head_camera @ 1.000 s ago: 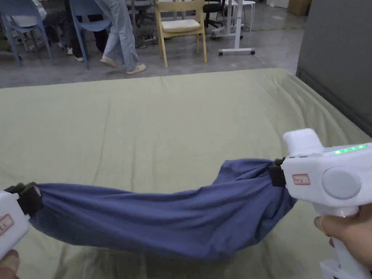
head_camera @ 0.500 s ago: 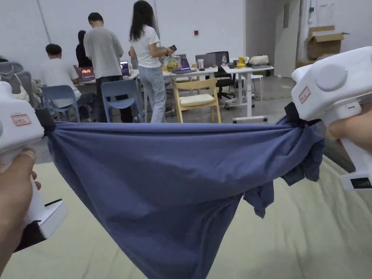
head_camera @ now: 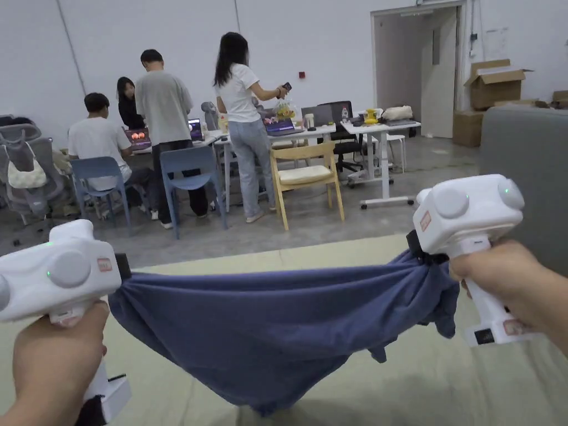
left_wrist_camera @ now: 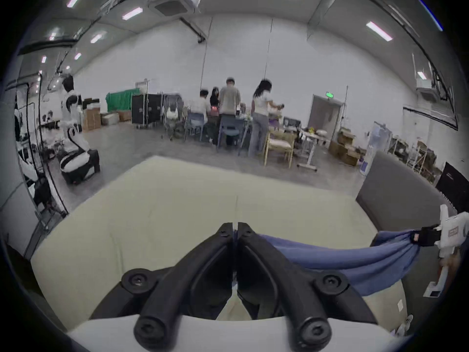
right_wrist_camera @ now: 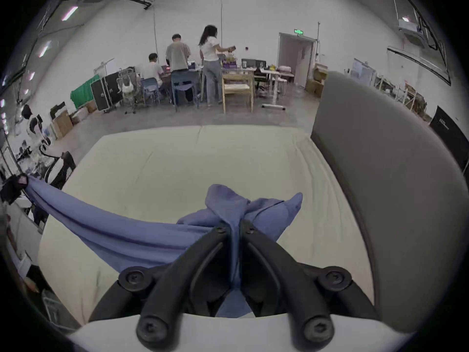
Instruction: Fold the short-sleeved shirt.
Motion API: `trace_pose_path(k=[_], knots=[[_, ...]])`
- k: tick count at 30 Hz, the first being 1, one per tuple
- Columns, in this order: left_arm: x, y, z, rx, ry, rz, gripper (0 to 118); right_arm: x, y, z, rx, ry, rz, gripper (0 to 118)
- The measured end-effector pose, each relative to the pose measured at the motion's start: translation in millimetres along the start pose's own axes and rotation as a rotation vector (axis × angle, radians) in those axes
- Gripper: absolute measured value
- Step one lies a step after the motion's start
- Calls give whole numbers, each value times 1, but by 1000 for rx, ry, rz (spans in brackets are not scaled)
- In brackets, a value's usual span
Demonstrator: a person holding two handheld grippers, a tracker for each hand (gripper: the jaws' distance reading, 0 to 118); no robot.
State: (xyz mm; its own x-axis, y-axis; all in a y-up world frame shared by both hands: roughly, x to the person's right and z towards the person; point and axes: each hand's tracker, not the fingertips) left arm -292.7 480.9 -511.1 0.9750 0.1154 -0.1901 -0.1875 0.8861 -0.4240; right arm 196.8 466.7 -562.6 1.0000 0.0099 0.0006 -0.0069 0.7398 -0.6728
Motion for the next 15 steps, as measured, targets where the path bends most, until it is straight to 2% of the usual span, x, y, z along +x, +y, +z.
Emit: trace_pose_path(k=[5, 8, 13, 15], knots=[[-17, -103, -30, -184, 19, -29, 0, 5, -96, -65, -113, 23, -30, 6], [-25, -162, -32, -267, 28, -70, 0, 14, -154, -81, -171, 47, -49, 6], [-47, -244, -25, -410, 8, -167, 0, 26, -237, -69, -227, 61, -64, 6], [-61, -268, -16, -461, 17, -209, 0, 29, -264, -56, -253, 80, -42, 6]])
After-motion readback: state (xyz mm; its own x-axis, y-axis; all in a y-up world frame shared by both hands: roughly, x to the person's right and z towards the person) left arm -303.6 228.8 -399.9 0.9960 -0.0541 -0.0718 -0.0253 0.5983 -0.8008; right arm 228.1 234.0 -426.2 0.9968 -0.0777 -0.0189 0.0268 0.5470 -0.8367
